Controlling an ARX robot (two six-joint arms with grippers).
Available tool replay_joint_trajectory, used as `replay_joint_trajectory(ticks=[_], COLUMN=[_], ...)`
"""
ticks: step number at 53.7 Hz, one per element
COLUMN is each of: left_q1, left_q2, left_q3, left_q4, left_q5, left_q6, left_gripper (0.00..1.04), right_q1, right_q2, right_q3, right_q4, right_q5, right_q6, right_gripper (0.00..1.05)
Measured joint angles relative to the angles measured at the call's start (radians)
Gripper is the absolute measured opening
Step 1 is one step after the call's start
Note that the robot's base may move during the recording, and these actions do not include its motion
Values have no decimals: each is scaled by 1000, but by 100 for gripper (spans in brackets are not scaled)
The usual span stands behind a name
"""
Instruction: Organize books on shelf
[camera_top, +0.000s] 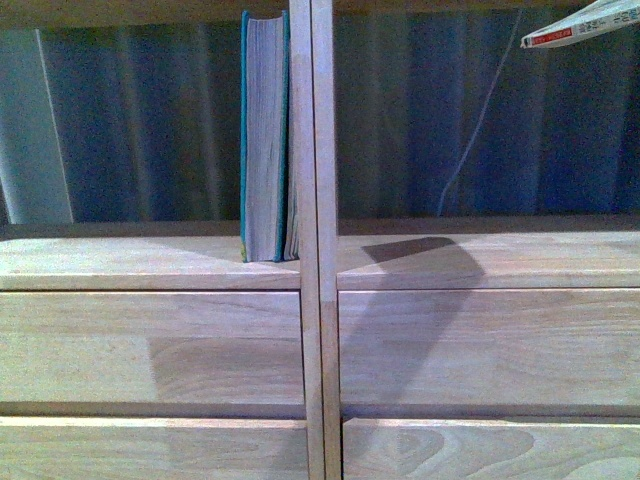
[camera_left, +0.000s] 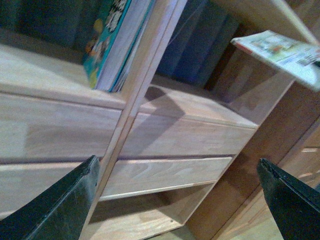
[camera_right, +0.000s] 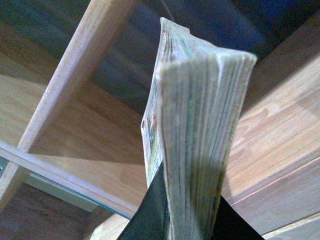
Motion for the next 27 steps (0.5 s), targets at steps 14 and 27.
replay_joint_trajectory(ticks=[14, 27], left_q1=[6, -67], left_q2=[243, 485], left_q3=[193, 343], left_q4=[309, 834], left_q5=[264, 267], left_q6=[-273, -742], left_gripper=[97, 97], right_q1=[51, 179], right_q2=[-14, -27], right_q3=[3, 50], right_q4=[3, 43], right_q5=[3, 21], right_q6=[-37, -102], right_gripper=[7, 7])
